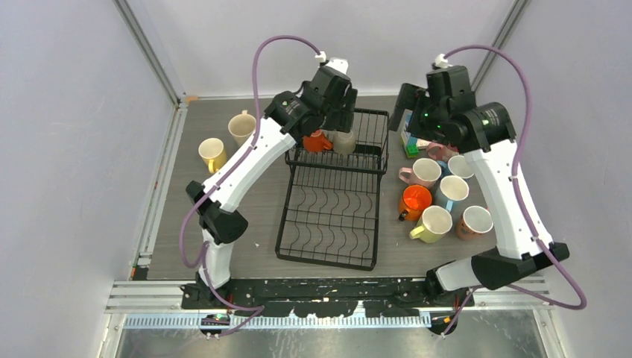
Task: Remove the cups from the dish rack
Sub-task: Unload the cup from the dish rack.
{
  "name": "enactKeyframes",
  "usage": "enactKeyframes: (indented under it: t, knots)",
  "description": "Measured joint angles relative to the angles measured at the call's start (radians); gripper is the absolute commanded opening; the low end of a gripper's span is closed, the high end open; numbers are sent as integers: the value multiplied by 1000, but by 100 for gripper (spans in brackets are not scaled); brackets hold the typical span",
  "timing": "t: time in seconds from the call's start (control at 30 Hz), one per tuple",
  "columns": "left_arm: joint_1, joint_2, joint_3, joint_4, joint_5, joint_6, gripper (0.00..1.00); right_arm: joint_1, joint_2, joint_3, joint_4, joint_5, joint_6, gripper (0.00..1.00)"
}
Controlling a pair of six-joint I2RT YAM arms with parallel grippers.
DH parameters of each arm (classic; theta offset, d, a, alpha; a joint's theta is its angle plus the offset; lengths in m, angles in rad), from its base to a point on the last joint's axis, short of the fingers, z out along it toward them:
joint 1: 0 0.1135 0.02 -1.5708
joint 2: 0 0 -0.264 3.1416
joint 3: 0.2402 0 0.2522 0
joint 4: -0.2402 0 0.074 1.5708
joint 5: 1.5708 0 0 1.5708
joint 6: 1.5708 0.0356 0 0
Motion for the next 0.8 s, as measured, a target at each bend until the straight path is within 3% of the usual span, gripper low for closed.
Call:
enactKeyframes:
  t: [0.37, 0.57, 0.8]
  knots:
    - [76, -227, -234, 16, -3, -53, 77, 199, 190, 100, 5, 13, -83, 100]
    - [98, -372, -305, 34, -3, -76, 77, 237, 315, 135, 23, 19, -111, 90]
    - [99, -436, -356, 54, 0, -96, 77, 241, 399, 135, 48, 8, -129, 90]
